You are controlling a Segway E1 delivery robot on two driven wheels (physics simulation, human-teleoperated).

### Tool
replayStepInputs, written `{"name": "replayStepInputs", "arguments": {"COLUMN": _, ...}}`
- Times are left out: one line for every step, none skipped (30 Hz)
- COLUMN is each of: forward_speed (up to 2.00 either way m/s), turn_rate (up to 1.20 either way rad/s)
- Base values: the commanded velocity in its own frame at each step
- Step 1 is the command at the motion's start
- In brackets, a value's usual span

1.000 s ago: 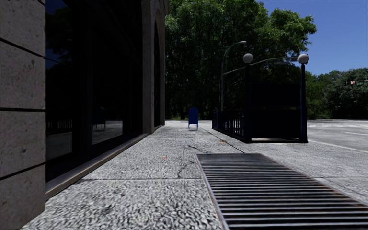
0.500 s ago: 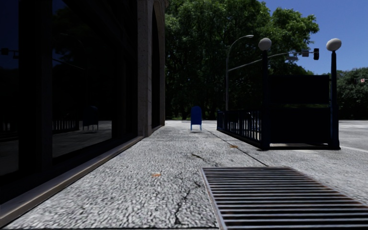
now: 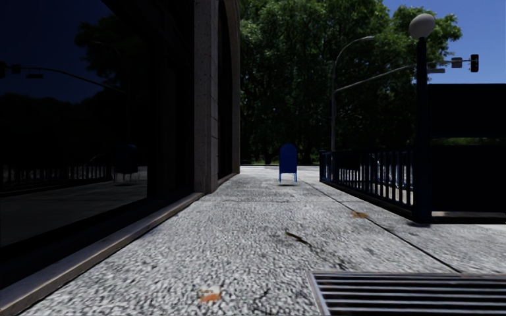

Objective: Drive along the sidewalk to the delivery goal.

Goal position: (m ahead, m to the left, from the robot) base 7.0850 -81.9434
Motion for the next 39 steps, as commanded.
{"name": "replayStepInputs", "arguments": {"forward_speed": 2.00, "turn_rate": 0.00}}
{"name": "replayStepInputs", "arguments": {"forward_speed": 2.00, "turn_rate": 0.00}}
{"name": "replayStepInputs", "arguments": {"forward_speed": 2.00, "turn_rate": 0.00}}
{"name": "replayStepInputs", "arguments": {"forward_speed": 2.00, "turn_rate": 0.00}}
{"name": "replayStepInputs", "arguments": {"forward_speed": 2.00, "turn_rate": 0.00}}
{"name": "replayStepInputs", "arguments": {"forward_speed": 2.00, "turn_rate": 0.00}}
{"name": "replayStepInputs", "arguments": {"forward_speed": 2.00, "turn_rate": 0.00}}
{"name": "replayStepInputs", "arguments": {"forward_speed": 2.00, "turn_rate": 0.00}}
{"name": "replayStepInputs", "arguments": {"forward_speed": 2.00, "turn_rate": 0.00}}
{"name": "replayStepInputs", "arguments": {"forward_speed": 2.00, "turn_rate": 0.00}}
{"name": "replayStepInputs", "arguments": {"forward_speed": 2.00, "turn_rate": 0.00}}
{"name": "replayStepInputs", "arguments": {"forward_speed": 2.00, "turn_rate": 0.00}}
{"name": "replayStepInputs", "arguments": {"forward_speed": 2.00, "turn_rate": 0.00}}
{"name": "replayStepInputs", "arguments": {"forward_speed": 2.00, "turn_rate": 0.00}}
{"name": "replayStepInputs", "arguments": {"forward_speed": 2.00, "turn_rate": 0.00}}
{"name": "replayStepInputs", "arguments": {"forward_speed": 2.00, "turn_rate": 0.00}}
{"name": "replayStepInputs", "arguments": {"forward_speed": 2.00, "turn_rate": 0.00}}
{"name": "replayStepInputs", "arguments": {"forward_speed": 2.00, "turn_rate": 0.00}}
{"name": "replayStepInputs", "arguments": {"forward_speed": 2.00, "turn_rate": 0.00}}
{"name": "replayStepInputs", "arguments": {"forward_speed": 2.00, "turn_rate": 0.00}}
{"name": "replayStepInputs", "arguments": {"forward_speed": 2.00, "turn_rate": 0.00}}
{"name": "replayStepInputs", "arguments": {"forward_speed": 2.00, "turn_rate": 0.00}}
{"name": "replayStepInputs", "arguments": {"forward_speed": 2.00, "turn_rate": 0.00}}
{"name": "replayStepInputs", "arguments": {"forward_speed": 2.00, "turn_rate": 0.00}}
{"name": "replayStepInputs", "arguments": {"forward_speed": 2.00, "turn_rate": 0.00}}
{"name": "replayStepInputs", "arguments": {"forward_speed": 2.00, "turn_rate": 0.00}}
{"name": "replayStepInputs", "arguments": {"forward_speed": 2.00, "turn_rate": 0.00}}
{"name": "replayStepInputs", "arguments": {"forward_speed": 2.00, "turn_rate": 0.00}}
{"name": "replayStepInputs", "arguments": {"forward_speed": 2.00, "turn_rate": 0.00}}
{"name": "replayStepInputs", "arguments": {"forward_speed": 2.00, "turn_rate": 0.00}}
{"name": "replayStepInputs", "arguments": {"forward_speed": 2.00, "turn_rate": 0.00}}
{"name": "replayStepInputs", "arguments": {"forward_speed": 2.00, "turn_rate": 0.00}}
{"name": "replayStepInputs", "arguments": {"forward_speed": 2.00, "turn_rate": 0.00}}
{"name": "replayStepInputs", "arguments": {"forward_speed": 2.00, "turn_rate": 0.00}}
{"name": "replayStepInputs", "arguments": {"forward_speed": 2.00, "turn_rate": 0.00}}
{"name": "replayStepInputs", "arguments": {"forward_speed": 2.00, "turn_rate": 0.00}}
{"name": "replayStepInputs", "arguments": {"forward_speed": 2.00, "turn_rate": 0.00}}
{"name": "replayStepInputs", "arguments": {"forward_speed": 2.00, "turn_rate": 0.00}}
{"name": "replayStepInputs", "arguments": {"forward_speed": 2.00, "turn_rate": 0.00}}
